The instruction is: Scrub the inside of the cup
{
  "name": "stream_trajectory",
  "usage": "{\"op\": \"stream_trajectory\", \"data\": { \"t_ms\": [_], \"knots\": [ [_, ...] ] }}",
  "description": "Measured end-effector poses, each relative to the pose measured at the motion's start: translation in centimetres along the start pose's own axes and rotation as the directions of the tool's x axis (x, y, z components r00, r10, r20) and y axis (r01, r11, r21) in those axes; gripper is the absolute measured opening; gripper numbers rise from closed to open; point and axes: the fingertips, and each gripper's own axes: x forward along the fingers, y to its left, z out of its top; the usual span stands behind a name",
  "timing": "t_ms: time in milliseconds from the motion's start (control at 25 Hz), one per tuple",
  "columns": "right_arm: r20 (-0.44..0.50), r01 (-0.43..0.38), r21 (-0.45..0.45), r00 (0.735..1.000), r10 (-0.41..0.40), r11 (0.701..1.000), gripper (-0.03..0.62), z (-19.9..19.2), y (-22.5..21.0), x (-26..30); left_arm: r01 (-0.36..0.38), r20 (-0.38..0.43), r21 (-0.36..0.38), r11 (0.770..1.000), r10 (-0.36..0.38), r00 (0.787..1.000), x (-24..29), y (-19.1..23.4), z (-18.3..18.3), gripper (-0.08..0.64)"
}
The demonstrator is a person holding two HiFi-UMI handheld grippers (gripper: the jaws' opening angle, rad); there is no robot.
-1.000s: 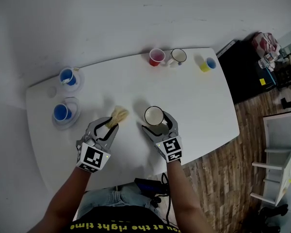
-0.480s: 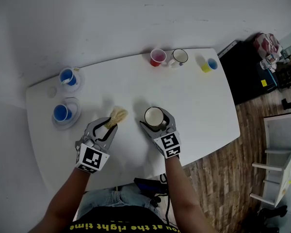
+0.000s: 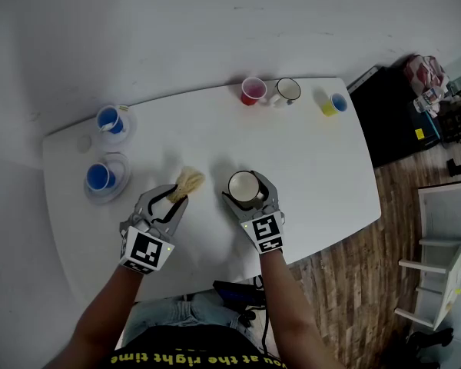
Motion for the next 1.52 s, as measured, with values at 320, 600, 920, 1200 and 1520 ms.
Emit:
{"op": "stream_trajectory", "data": {
  "t_ms": [320,600,920,1200,1520],
  "knots": [
    [-0.025,-0.010,-0.060,1.000,0.008,0.998,0.394,0.0,0.9,-0.5,0.020,0.020,0.006,1.000,-0.020,1.000,-0.5,-0.5,1.0,0.107],
    [-0.095,-0.033,-0.181,0.995,0.015,0.983,0.394,0.7,1.7,-1.2,0.071,0.031,0.032,0.997,-0.072,0.997,-1.1,-2.0,1.6,0.107],
    [-0.125,-0.039,-0.296,0.992,0.002,0.954,0.394,2.2,2.7,-2.2,0.135,0.047,0.057,0.989,-0.138,0.989,-2.3,-3.7,2.7,0.107],
    [-0.150,-0.056,-0.410,0.989,-0.007,0.910,0.394,3.3,4.1,-3.0,0.186,0.038,0.066,0.980,-0.189,0.981,-3.5,-5.3,3.0,0.107],
    [-0.198,-0.076,-0.545,0.979,-0.040,0.835,0.394,4.1,5.8,-2.8,0.213,0.003,0.074,0.974,-0.213,0.977,-4.7,-6.2,2.8,0.104]
  ]
}}
